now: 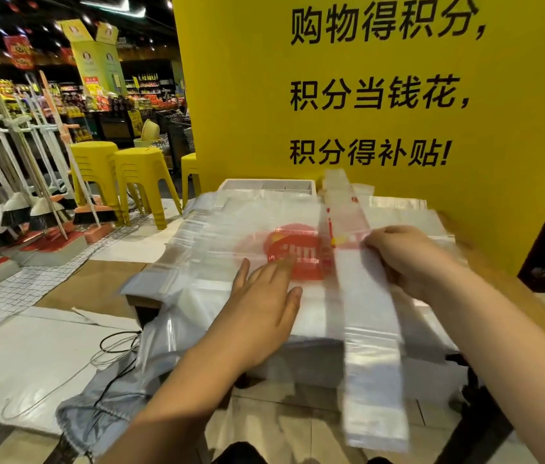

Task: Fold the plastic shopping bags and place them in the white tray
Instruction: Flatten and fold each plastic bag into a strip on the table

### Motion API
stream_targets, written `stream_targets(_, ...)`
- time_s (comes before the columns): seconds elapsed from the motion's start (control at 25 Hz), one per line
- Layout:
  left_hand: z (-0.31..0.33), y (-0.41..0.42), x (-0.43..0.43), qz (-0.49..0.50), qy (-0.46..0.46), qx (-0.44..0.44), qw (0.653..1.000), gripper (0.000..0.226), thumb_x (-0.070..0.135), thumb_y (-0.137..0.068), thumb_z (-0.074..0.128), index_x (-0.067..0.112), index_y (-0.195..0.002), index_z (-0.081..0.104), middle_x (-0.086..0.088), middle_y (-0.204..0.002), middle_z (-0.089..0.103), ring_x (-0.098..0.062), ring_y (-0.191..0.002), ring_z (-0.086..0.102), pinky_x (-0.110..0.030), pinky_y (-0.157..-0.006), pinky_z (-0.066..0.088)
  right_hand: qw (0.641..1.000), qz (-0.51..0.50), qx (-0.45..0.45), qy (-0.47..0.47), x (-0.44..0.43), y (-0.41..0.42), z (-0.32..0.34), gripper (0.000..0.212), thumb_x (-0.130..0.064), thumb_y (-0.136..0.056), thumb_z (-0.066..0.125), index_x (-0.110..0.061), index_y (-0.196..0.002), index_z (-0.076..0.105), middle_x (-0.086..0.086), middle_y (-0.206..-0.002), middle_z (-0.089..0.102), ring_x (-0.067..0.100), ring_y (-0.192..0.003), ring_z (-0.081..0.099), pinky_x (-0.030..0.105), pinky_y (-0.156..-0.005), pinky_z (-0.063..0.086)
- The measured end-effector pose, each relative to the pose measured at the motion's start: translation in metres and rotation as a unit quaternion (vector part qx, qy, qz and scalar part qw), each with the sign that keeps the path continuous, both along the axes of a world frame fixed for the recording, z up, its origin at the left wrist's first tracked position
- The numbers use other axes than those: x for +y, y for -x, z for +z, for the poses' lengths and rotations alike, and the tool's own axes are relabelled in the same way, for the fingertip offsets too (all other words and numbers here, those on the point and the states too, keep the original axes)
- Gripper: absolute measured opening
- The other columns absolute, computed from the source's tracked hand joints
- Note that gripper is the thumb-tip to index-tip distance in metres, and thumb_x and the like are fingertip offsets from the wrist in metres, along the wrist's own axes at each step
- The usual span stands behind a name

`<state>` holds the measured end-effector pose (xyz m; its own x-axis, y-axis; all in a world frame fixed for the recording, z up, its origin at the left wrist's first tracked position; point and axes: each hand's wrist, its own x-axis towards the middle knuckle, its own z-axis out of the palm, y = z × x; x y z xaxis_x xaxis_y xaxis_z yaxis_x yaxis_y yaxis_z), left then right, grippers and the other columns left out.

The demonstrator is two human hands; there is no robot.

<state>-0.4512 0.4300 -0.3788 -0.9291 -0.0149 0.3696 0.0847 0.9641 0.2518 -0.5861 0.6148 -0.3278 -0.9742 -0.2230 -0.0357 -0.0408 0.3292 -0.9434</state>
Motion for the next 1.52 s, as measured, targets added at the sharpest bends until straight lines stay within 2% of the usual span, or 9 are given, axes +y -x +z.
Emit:
stream_targets(0.12,-0.008,-0.024,-0.007,-0.083,-0.01,0.093,0.992,0.049,0.025,-0.1,0.043,0.03,-0.148,0.038,0.008,-0.149,0.04,-0.01,-0.142,0.032,-0.033,-0.123,0.003,0.984,0.016,0.083,-0.159,-0.008,-0.003,-0.019,0.013,-0.025,-0.089,0.061,-0.014,-0.095,0.063,0.007,-0.086,0.069,0.02,-0.07,0.063,0.027,-0.055,0.046)
stream_targets(0.24,-0.02,-0.038,-0.017,-0.146,0.025,0.049,0.988,0.06,0.024,-0.095,0.056,0.047,-0.146,0.037,0.011,-0.154,0.032,-0.009,-0.146,0.023,-0.033,-0.123,0.001,0.909,-0.012,0.241,-0.339,-0.007,-0.008,-0.019,0.03,-0.042,-0.088,0.063,-0.023,-0.11,0.059,0.001,-0.101,0.066,0.025,-0.091,0.062,0.034,-0.071,0.049)
stream_targets(0.48,-0.041,-0.04,-0.002,-0.137,-0.02,0.113,0.984,0.053,0.02,-0.094,0.064,0.045,-0.139,0.051,0.014,-0.147,0.042,-0.004,-0.14,0.033,-0.036,-0.124,0.009,0.88,0.048,0.407,-0.24,0.041,-0.085,-0.044,0.032,-0.018,-0.091,0.064,-0.033,-0.119,0.063,-0.013,-0.119,0.054,0.014,-0.101,0.056,0.039,-0.075,0.053)
stream_targets(0.72,-0.055,-0.042,0.033,-0.099,-0.11,0.216,0.965,0.027,0.02,-0.087,0.062,0.031,-0.107,0.077,0.007,-0.123,0.06,-0.011,-0.115,0.055,-0.038,-0.1,0.042,0.891,0.08,0.412,-0.173,0.062,-0.132,-0.106,0.064,-0.007,-0.07,0.085,-0.042,-0.119,0.062,-0.016,-0.127,0.049,0.003,-0.107,0.055,0.019,-0.084,0.051)
stream_targets(0.88,-0.047,-0.049,0.05,-0.096,-0.2,0.184,0.958,0.026,0.022,-0.087,0.06,0.03,-0.104,0.078,0.007,-0.12,0.057,-0.013,-0.098,0.059,-0.018,-0.08,0.045,0.938,0.043,0.345,-0.006,0.057,-0.142,-0.106,0.021,-0.024,-0.082,0.08,-0.034,-0.099,0.074,-0.014,-0.122,0.057,-0.001,-0.103,0.06,0.003,-0.081,0.043)
stream_targets(1.04,-0.04,-0.059,0.066,-0.058,-0.364,0.115,0.922,0.004,0.029,-0.087,0.069,0.033,-0.086,0.072,0.013,-0.102,0.063,-0.012,-0.089,0.065,-0.012,-0.069,0.043,0.957,-0.012,0.282,0.069,0.047,-0.145,-0.1,0.011,-0.027,-0.089,0.07,-0.032,-0.08,0.074,-0.011,-0.106,0.063,0.006,-0.098,0.064,0.005,-0.071,0.044)
stream_targets(1.2,-0.036,-0.054,0.085,0.009,-0.52,0.122,0.845,0.031,0.021,-0.081,0.08,0.043,-0.093,0.061,0.006,-0.09,0.065,-0.017,-0.077,0.07,-0.024,-0.068,0.056,0.958,-0.126,0.245,0.084,0.029,-0.148,-0.097,0.018,-0.036,-0.083,0.072,-0.03,-0.066,0.069,-0.01,-0.093,0.06,0.012,-0.084,0.064,0.027,-0.065,0.056)
stream_targets(1.32,-0.033,-0.051,0.091,0.037,-0.542,0.118,0.832,0.033,0.018,-0.084,0.078,0.043,-0.092,0.058,-0.002,-0.093,0.067,-0.02,-0.072,0.071,-0.025,-0.066,0.058,0.954,-0.165,0.233,0.089,0.023,-0.151,-0.097,0.005,-0.039,-0.083,0.07,-0.035,-0.082,0.067,-0.013,-0.096,0.06,0.012,-0.08,0.065,0.042,-0.064,0.059)
stream_targets(1.52,-0.033,-0.05,0.096,0.052,-0.549,0.117,0.826,0.015,0.017,-0.09,0.072,0.027,-0.097,0.063,-0.016,-0.088,0.067,-0.017,-0.063,0.071,-0.01,-0.059,0.048,0.973,-0.105,0.2,0.041,0.029,-0.158,-0.093,0.037,-0.056,-0.084,0.054,-0.053,-0.121,0.052,-0.013,-0.084,0.065,0.003,-0.076,0.063,0.021,-0.062,0.049)
